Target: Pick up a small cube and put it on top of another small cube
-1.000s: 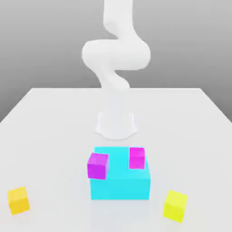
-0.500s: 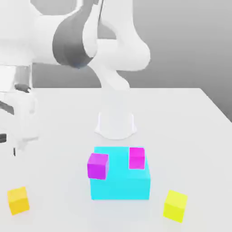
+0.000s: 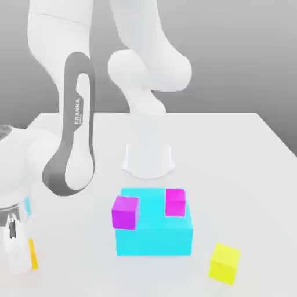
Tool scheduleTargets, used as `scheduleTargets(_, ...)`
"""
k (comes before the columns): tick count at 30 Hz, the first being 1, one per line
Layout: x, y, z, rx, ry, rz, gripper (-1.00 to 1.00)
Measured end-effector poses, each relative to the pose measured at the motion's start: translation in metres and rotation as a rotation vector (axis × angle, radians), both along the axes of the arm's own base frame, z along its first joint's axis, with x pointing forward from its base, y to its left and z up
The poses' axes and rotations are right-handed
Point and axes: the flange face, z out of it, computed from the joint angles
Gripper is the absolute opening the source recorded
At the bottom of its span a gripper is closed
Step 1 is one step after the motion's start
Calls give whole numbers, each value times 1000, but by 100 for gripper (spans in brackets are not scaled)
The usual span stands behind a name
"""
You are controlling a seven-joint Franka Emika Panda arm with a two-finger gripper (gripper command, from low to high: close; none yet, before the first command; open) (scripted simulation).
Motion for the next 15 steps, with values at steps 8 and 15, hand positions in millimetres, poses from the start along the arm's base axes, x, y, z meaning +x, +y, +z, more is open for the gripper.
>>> scheduleTargets(8, 3, 7, 53, 2, -1, 19, -100)
scheduleTargets(15, 57, 180, 81, 24, -9, 504, -100)
